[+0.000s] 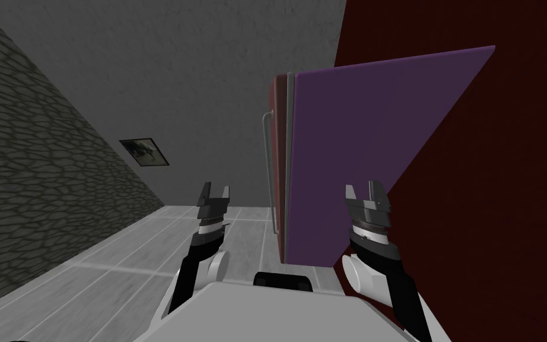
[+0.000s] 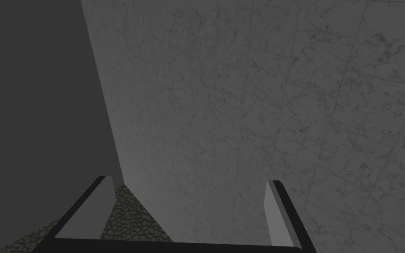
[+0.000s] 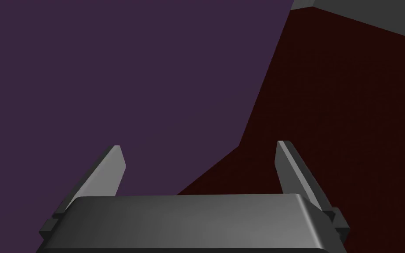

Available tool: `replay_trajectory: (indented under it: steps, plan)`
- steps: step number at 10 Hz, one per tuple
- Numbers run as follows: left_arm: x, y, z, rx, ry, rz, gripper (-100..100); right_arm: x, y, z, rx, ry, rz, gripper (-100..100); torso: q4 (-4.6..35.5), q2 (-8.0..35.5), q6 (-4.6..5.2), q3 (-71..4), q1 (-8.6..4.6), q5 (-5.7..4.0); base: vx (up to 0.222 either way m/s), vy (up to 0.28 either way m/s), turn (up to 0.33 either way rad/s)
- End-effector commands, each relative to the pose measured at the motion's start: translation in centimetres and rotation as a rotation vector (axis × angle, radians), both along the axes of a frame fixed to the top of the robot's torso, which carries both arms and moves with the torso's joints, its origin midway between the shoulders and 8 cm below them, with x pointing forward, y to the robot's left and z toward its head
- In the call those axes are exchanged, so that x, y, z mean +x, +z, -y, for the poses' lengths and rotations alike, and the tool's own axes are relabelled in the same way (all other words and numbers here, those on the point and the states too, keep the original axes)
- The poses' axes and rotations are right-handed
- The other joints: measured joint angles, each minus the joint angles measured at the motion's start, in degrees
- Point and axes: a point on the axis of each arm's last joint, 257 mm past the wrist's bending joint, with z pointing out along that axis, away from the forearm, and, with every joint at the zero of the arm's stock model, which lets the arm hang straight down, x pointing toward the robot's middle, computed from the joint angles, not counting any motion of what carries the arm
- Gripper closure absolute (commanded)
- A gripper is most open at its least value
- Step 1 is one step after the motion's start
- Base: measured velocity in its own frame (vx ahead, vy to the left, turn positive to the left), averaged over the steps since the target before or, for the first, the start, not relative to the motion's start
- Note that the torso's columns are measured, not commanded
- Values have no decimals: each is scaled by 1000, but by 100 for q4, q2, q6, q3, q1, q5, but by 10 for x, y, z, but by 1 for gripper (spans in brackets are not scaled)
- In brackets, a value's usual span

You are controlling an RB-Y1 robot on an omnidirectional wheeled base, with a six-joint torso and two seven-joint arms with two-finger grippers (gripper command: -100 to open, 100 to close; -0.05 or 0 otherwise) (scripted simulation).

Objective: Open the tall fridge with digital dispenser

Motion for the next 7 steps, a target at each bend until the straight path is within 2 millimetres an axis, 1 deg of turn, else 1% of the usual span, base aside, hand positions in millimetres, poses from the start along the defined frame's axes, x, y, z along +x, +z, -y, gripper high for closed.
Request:
replay_trajectory:
  steps: [1, 3, 7]
  plan:
    - [0, 0, 0, 0, 0, 0, 0, 0, 0, 0, 0, 0, 0, 0, 235, 232, 0, -467, 0, 0, 0, 0, 0]
    - [0, 0, 0, 0, 0, 0, 0, 0, 0, 0, 0, 0, 0, 0, 1006, 1003, 0, -2014, 0, 0, 0, 0, 0]
    - [0, 0, 0, 0, 0, 0, 0, 0, 0, 0, 0, 0, 0, 0, 2691, 2693, 0, -5381, 0, 0, 0, 0, 0]
